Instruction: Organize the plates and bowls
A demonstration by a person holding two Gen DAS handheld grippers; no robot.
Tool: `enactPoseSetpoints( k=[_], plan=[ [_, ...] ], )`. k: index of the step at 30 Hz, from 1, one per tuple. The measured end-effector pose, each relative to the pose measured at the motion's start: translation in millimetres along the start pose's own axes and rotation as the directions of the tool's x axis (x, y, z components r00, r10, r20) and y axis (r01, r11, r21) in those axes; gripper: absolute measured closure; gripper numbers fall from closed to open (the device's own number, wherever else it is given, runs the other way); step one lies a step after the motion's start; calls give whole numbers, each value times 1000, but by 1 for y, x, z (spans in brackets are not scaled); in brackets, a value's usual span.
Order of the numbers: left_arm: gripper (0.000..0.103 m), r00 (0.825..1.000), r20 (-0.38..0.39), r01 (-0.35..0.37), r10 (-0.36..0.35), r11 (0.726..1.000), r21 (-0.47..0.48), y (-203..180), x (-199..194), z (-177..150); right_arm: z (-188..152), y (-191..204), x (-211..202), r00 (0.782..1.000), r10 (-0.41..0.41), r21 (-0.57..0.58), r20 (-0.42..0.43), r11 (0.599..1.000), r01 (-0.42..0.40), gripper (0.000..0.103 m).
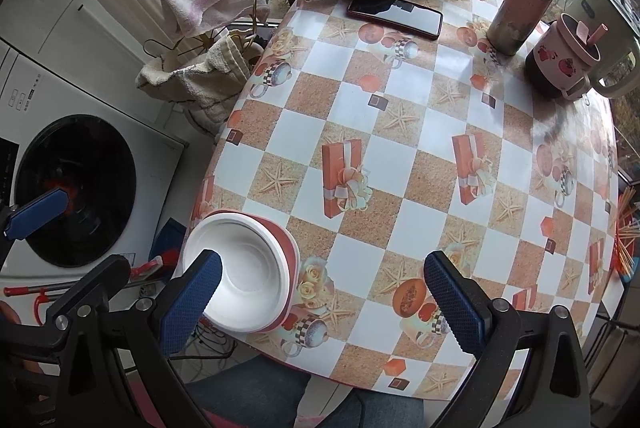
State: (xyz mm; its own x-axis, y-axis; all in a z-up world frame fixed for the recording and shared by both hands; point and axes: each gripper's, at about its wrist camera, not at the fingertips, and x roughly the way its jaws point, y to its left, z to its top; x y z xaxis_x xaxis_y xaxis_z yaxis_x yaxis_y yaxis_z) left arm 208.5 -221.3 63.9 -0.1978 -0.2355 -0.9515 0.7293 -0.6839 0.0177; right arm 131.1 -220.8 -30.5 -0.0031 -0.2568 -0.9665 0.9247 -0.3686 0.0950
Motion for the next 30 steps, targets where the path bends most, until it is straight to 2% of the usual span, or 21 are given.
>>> enactPoseSetpoints(
  k=[24, 30],
  plan=[
    [19, 997, -77, -25, 18, 996, -85, 11, 6, -21, -9, 2, 10, 998, 58, 10, -38, 998, -58, 1],
    [19, 997, -75, 3, -13, 991, -130, 19, 4, -26, -11, 3, 16, 995, 78, 7, -54, 997, -78, 1]
  ],
)
